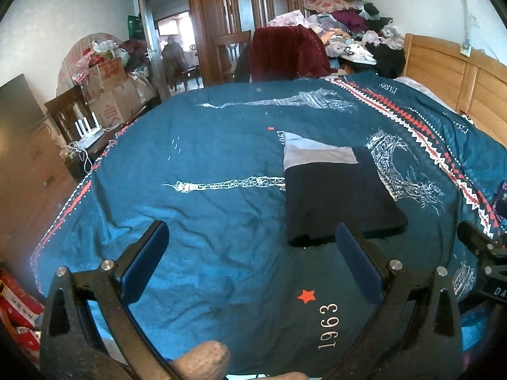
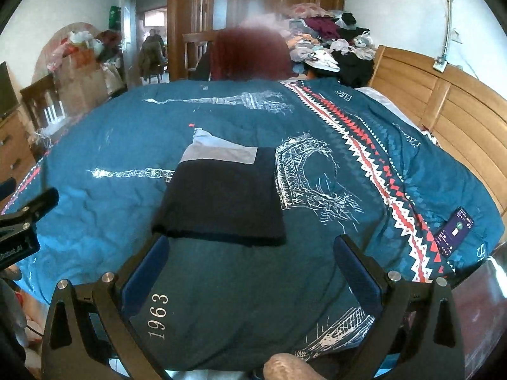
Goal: Fold large clothes
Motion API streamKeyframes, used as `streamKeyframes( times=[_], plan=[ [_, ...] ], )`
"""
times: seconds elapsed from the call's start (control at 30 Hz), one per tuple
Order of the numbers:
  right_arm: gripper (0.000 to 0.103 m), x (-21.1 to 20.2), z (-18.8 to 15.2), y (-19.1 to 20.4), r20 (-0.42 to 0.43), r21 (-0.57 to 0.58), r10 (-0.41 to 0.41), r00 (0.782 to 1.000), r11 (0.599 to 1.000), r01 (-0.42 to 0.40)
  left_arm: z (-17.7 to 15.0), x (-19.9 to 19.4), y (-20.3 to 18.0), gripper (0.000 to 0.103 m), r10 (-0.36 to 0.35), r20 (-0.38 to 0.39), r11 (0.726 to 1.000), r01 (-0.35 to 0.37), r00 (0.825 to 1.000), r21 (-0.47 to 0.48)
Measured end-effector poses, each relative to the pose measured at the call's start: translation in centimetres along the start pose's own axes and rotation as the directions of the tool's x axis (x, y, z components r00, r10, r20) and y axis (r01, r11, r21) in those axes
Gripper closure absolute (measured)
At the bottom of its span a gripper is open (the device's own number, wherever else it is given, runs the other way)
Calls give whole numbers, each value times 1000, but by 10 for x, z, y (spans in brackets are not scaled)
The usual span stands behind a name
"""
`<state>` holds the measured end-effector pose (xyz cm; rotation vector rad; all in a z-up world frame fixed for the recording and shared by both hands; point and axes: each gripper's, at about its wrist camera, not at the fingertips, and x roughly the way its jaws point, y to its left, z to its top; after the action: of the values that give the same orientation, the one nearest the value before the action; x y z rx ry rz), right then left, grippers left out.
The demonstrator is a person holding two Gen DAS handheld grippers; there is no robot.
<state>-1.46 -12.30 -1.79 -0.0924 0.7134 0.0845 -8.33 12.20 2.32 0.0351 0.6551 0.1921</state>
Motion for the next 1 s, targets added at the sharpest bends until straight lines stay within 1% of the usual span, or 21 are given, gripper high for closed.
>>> streamKeyframes(
  times=[0.2, 0.27, 0.33, 0.47, 0.63, 0.77, 0.83, 0.9, 1.0],
  plan=[
    [0, 11, 1, 5, -33, -3, -31, 999, 1000, 31, -4, 4, 4, 0, 2, -3, 1000, -2, 1000, -8],
    [0, 15, 0, 3, -56, 9, -28, 998, 1000, 28, -7, 9, 6, 0, 0, -11, 1000, 0, 1000, -8],
    [0, 18, -1, 2, -68, 19, -23, 997, 1000, 24, -10, 12, 7, 0, 13, -14, 1000, -13, 1000, -9],
    [0, 18, -3, 3, -67, 15, -20, 998, 1000, 21, -14, 15, 10, 0, 21, -1, 999, -21, 1000, -23],
    [0, 16, -1, 4, -57, 13, -17, 998, 1000, 18, -16, 17, 6, 0, 50, 12, 999, -50, 999, 12],
    [0, 17, 0, 4, -52, 14, -18, 999, 1000, 19, -18, 18, 3, 0, 48, 5, 998, -48, 999, 28],
    [0, 17, 0, 3, -47, 13, -31, 998, 999, 32, -17, 19, 3, 0, 35, -6, 999, -35, 999, 25],
    [0, 18, 2, 1, -44, 22, -29, 999, 999, 30, -15, 16, 2, 0, 41, 10, 999, -41, 999, 31],
    [0, 21, 4, -4, -49, 43, -11, 999, 999, 13, -10, 11, 6, 0, 14, 22, 1000, -14, 1000, 7]
  ],
)
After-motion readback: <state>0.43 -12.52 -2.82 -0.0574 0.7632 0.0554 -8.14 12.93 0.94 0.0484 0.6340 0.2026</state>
